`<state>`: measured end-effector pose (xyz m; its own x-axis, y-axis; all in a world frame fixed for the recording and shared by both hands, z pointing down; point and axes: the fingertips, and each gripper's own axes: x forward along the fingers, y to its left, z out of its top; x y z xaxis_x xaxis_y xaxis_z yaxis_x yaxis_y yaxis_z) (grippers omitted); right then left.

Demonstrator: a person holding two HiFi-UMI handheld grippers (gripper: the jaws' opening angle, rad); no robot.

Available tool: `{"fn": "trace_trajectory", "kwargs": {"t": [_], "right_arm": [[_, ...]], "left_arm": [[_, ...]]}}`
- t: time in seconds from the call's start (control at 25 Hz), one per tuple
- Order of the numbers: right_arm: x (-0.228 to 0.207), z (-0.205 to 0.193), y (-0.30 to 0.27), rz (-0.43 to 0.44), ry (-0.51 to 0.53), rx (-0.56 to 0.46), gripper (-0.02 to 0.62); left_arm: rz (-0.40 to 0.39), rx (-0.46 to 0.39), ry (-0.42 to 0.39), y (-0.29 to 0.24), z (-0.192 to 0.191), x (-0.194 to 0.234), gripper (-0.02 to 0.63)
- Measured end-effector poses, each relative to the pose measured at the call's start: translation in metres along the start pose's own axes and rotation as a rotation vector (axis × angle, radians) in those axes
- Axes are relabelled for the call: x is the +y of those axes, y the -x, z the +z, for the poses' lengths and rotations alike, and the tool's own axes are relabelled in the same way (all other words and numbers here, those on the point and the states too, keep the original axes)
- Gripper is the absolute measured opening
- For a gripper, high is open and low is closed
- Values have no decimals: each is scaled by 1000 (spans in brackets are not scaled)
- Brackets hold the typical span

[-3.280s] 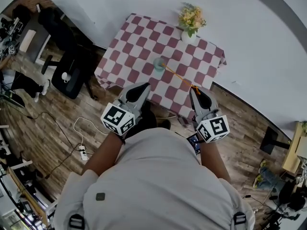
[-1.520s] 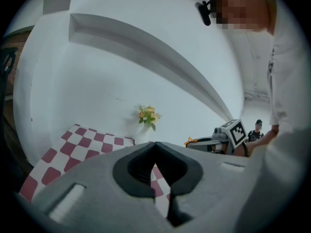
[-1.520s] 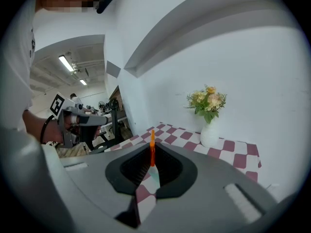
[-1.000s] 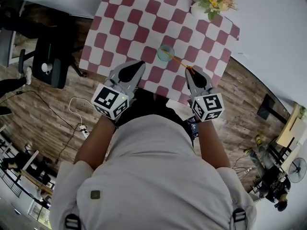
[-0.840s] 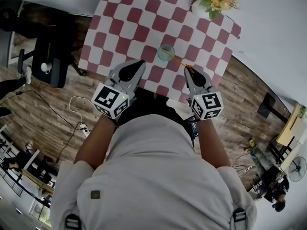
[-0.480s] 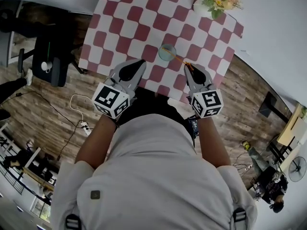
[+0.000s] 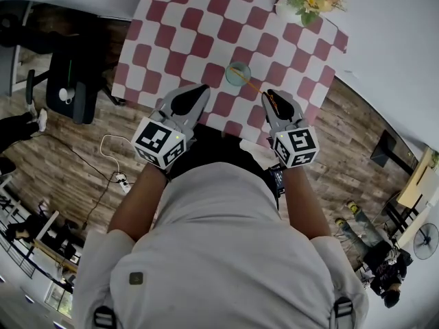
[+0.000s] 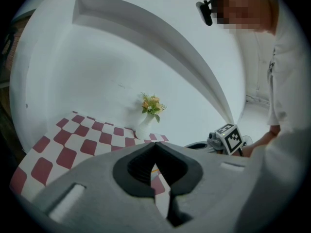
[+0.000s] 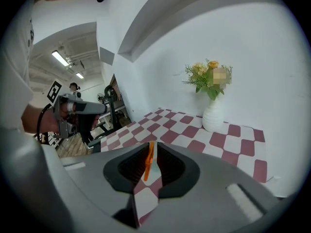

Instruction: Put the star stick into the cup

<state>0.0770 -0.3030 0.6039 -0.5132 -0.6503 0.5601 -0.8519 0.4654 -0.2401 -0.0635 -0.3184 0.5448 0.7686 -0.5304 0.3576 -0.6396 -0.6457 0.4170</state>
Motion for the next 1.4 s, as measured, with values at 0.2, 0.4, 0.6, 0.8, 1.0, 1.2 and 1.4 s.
{"fn": "trace_trajectory", "kwargs": {"t": [0.2, 0.4, 0.6, 0.8, 1.0, 1.2, 1.4], "right_arm": [[1, 1, 7, 0, 8, -11, 80], [6, 3, 18, 7, 24, -25, 84], [8, 7, 32, 1, 51, -42, 86], [14, 9, 53, -1, 75, -63, 87], [23, 16, 74, 4, 109, -102, 86], [35, 26, 103, 13, 137, -157, 81], [45, 38, 133, 20, 166, -221, 74]], "left_arm": [[0, -3, 1, 2, -2, -7, 3], [-2, -14, 1, 5, -4, -19, 3], [-1, -42, -6, 11, -3, -33, 3], [2, -67, -19, 23, -3, -53, 3], [19, -99, -43, 36, -1, -71, 3], [40, -138, -88, 55, 10, -93, 3], [55, -173, -131, 68, 17, -119, 3]]}}
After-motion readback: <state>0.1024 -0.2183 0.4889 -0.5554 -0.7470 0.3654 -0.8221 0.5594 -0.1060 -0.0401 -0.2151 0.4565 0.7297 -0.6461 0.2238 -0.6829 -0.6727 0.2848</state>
